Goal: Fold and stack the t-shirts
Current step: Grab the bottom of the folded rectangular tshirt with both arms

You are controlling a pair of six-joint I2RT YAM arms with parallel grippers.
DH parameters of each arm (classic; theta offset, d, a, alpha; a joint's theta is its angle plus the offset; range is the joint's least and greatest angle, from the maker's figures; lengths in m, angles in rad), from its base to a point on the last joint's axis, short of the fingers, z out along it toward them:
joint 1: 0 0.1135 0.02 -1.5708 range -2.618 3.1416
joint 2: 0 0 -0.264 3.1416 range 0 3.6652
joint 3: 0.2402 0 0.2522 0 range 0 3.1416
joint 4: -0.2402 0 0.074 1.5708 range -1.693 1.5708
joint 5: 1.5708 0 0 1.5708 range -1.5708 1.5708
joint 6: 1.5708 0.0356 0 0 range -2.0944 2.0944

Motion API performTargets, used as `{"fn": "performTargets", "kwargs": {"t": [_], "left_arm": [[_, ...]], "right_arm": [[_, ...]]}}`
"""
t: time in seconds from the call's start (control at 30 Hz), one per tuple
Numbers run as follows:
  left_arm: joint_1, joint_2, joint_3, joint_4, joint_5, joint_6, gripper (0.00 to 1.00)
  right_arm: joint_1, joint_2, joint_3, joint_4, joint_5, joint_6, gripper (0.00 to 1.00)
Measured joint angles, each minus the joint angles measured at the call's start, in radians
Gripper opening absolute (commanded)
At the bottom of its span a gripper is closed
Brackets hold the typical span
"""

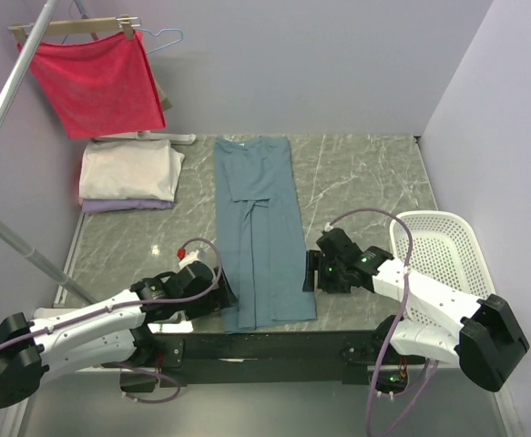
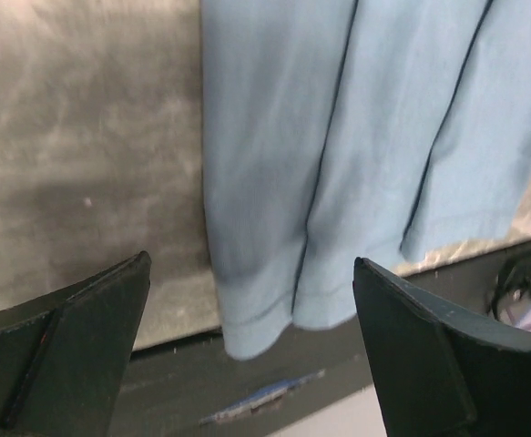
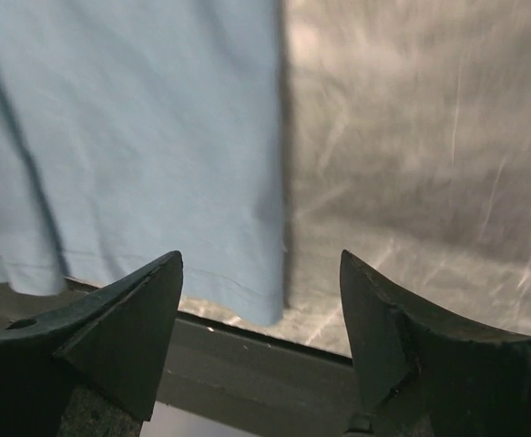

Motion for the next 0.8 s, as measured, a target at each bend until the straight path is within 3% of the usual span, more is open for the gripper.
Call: {"fn": "performTargets", "kwargs": {"t": [0.17,0.4,0.5,0.67,0.8], "left_arm": [[-0.005,-0.042,-0.01,-0.045,0.055,0.003,0.99],[-0.026,-0.076,-0.04,-0.074,0.122,0.005,0.65],[-0.029,-0.064,-0.056,-0.054,0.152,0.004,0.59],[-0.042,-0.002,-0.057,0.004,0.177,-0.002,0.4],[-0.055,0.043,-0.058,0.042,0.186,-0.009,0.18]], "right_arm": [[0.0,0.002,-0.064,-0.005,-0.036,0.059,0.73],[0.0,-0.013,-0.122,-0.002,-0.082,0.109,0.68],[0.0,-0.021,-0.139,0.0,-0.105,0.125,0.68],[0.0,-0.026,-0.154,0.034,-0.149,0.138,0.66],[0.0,-0.014,-0.16,0.072,-0.183,0.138,0.58]]}}
